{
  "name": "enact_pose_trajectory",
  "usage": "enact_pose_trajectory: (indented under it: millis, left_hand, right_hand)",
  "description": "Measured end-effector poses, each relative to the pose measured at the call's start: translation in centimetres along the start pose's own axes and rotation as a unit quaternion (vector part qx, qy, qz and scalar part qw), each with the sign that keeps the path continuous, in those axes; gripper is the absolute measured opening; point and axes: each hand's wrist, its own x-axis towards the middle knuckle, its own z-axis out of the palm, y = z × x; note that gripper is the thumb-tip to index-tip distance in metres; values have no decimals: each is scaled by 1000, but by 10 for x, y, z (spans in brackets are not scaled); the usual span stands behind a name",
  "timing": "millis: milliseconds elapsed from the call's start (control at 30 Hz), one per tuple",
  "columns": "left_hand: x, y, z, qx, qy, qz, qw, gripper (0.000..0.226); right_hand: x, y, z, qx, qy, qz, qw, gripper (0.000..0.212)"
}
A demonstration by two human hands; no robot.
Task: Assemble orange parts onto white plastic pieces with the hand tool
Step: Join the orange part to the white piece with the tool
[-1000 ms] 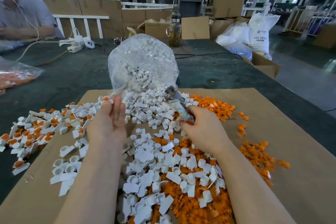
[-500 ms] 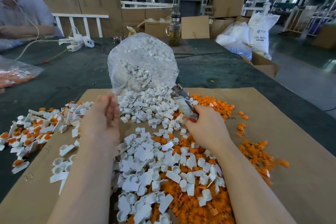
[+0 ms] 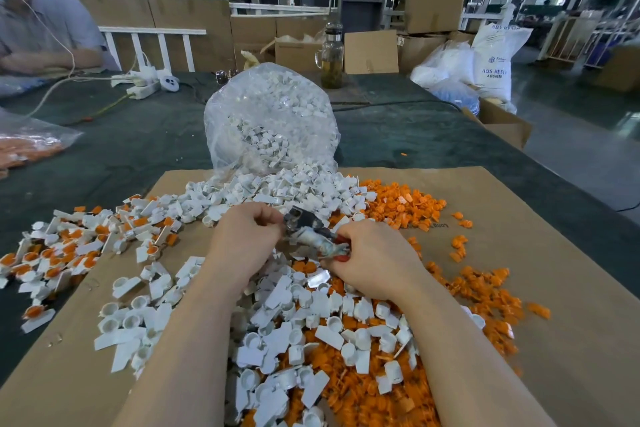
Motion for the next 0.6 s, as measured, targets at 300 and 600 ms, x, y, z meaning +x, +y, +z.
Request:
enact_pose_trajectory:
  millis: [300,600]
  left_hand:
    - [-1,0,0,51,-27,18,998,23]
    - [-12,14,10,-114,-145,49,982,9]
  right_hand:
    - [2,1,4,19,11,8,1000,22]
    - [1,3,-5,182,135,20,974,15]
